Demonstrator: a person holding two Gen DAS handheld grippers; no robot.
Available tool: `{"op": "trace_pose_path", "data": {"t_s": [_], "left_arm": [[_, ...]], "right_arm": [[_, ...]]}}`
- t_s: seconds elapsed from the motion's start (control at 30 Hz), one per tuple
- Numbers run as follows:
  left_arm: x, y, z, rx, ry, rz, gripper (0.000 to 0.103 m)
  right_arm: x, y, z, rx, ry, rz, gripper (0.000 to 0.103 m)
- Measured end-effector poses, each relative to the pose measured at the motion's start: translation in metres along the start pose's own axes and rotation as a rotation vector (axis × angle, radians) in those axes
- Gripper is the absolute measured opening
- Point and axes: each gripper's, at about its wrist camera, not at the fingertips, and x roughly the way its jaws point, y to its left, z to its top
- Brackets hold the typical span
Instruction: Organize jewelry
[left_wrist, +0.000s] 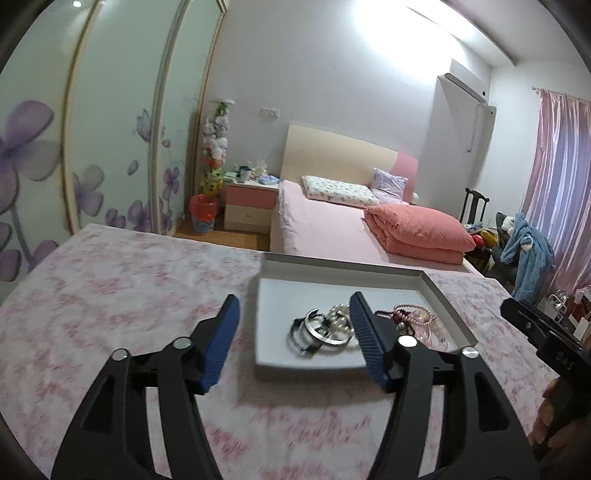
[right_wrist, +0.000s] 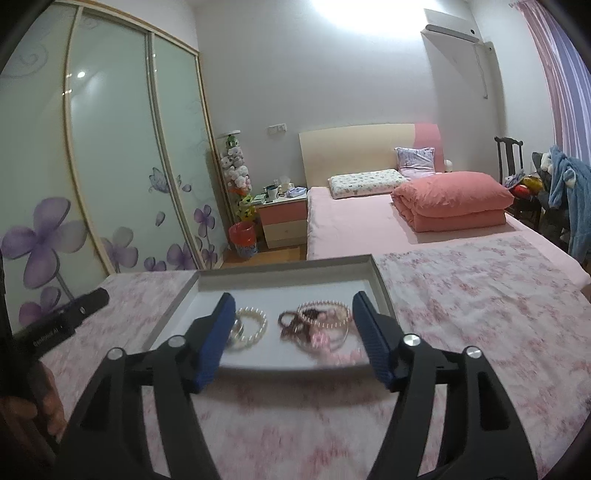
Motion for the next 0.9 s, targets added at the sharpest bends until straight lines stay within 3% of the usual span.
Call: {"op": "trace_pose_path", "data": {"t_s": [0.2, 0.5, 0.9], "left_arm": [[-0.037, 0.006, -0.019, 0.013, -0.028, 0.034, 0.07], [-0.072, -0.005, -0.041, 0.081, -0.096, 0.103, 0.087], [-0.083, -0.015, -0.06, 0.11, -0.115, 0.117, 0.101]], "right_arm": [[-0.038, 0.014, -0.025, -0.029, 0.002, -0.002, 0.078], [-0.067, 0.035, -0.047, -0.115, -0.057, -0.07, 0.099], [-0.079, 0.037, -0.064, -0.142, -0.072, -0.078, 0.099]]}}
